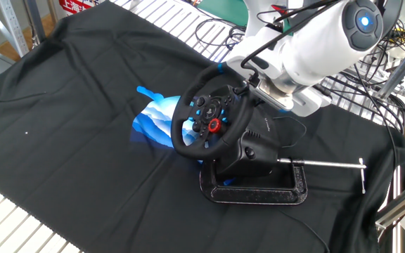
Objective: Rotate the steering wheel 90 degrees counterclockwise
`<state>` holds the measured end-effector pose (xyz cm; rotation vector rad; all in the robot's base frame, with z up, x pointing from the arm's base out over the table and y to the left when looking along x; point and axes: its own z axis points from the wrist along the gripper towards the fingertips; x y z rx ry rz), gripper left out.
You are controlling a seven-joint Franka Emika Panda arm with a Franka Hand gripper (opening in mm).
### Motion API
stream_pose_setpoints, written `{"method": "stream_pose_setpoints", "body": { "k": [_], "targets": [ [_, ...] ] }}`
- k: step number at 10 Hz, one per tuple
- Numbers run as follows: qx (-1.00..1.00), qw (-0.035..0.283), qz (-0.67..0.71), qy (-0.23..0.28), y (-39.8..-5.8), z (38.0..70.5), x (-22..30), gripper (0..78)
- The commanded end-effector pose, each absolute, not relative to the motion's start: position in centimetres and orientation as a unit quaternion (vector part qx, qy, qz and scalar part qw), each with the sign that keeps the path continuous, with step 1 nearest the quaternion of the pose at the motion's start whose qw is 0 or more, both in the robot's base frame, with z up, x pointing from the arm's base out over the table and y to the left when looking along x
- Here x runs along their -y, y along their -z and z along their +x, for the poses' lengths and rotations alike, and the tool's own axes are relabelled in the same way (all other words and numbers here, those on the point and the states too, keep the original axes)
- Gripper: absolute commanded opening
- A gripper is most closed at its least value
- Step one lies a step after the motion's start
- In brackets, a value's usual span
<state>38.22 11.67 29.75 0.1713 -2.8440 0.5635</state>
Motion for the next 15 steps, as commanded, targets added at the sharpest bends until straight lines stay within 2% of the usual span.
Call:
{"method": "stream_pose_setpoints", "body": {
  "k": [1,11,12,15],
  "targets": [
    [0.973,0.118,0.051,-0.193,-30.1,38.2,-11.8,77.4],
    [0.973,0.118,0.051,-0.193,-30.1,38.2,-11.8,77.4],
    [0.956,0.185,-0.084,-0.212,-31.5,41.4,-14.6,77.4],
    [0.947,0.211,-0.108,-0.218,-31.8,42.6,-14.9,77.4]
  ]
}}
